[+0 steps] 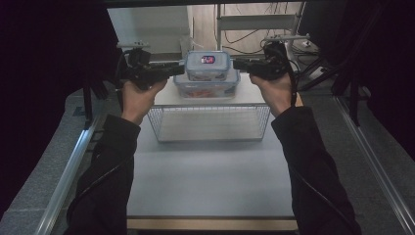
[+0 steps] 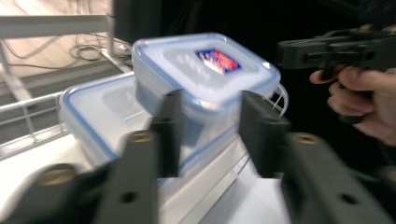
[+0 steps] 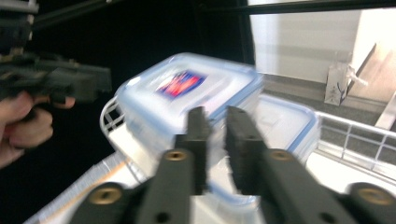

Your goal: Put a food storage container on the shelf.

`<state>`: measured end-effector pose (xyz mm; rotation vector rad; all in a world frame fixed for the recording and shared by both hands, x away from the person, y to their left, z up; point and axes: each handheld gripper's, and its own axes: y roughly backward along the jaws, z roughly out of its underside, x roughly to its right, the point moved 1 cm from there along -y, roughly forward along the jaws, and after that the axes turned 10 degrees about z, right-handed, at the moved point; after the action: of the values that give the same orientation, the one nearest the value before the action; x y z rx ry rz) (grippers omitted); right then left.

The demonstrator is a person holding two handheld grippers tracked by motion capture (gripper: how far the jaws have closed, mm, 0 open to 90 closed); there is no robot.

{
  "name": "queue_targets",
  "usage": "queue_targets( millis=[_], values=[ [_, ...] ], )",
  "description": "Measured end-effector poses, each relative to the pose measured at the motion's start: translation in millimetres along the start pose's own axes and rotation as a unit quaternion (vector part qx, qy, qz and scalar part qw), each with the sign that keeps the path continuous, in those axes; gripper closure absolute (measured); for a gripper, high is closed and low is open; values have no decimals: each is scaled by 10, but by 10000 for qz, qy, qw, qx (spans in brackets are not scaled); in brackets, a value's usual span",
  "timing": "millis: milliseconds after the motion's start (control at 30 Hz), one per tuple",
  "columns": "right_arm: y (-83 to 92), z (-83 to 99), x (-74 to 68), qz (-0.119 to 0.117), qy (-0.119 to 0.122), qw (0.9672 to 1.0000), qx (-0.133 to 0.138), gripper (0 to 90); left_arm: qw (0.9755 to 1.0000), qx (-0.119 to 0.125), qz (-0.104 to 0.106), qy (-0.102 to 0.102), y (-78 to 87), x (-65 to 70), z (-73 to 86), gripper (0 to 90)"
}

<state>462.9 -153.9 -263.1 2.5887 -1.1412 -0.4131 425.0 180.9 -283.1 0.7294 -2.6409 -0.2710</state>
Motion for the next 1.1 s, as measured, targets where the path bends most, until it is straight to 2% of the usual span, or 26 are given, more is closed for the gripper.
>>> queue_targets(
  millis=[33,133,200,333,500,567,633,767,900,1100],
  values=[
    [15,51,-43,-48,103,9999,-33,875,10000,-69,-34,-40,-18,15,25,743],
    [-19,154,-134,-178,283,9993,-160,898,9993,-292,-127,-175,-108,54,99,815],
    [-80,217,-210,-238,427,9984,-289,898,9992,-338,-70,-212,-172,56,126,830],
    [-210,280,-295,-132,650,9969,-432,898,9990,-383,-76,-206,-272,60,144,831],
    [-294,290,-267,-88,526,9976,-435,897,9993,-327,-151,-133,-317,25,130,830],
    [-317,284,-241,-45,491,9978,-440,896,9993,-322,-191,-29,-331,9,126,827],
    [-335,278,-215,-47,423,9982,-432,895,9995,-292,-150,-10,-333,0,129,822],
    [-323,297,-196,-87,397,9983,-422,858,9993,-326,-135,-138,-332,34,166,792],
    [-300,336,-185,-151,346,9985,-396,792,9991,-315,-175,-241,-316,71,205,711],
    [-294,375,-218,-213,394,9982,-389,727,9989,-263,-188,-354,-275,94,273,608]
  ],
)
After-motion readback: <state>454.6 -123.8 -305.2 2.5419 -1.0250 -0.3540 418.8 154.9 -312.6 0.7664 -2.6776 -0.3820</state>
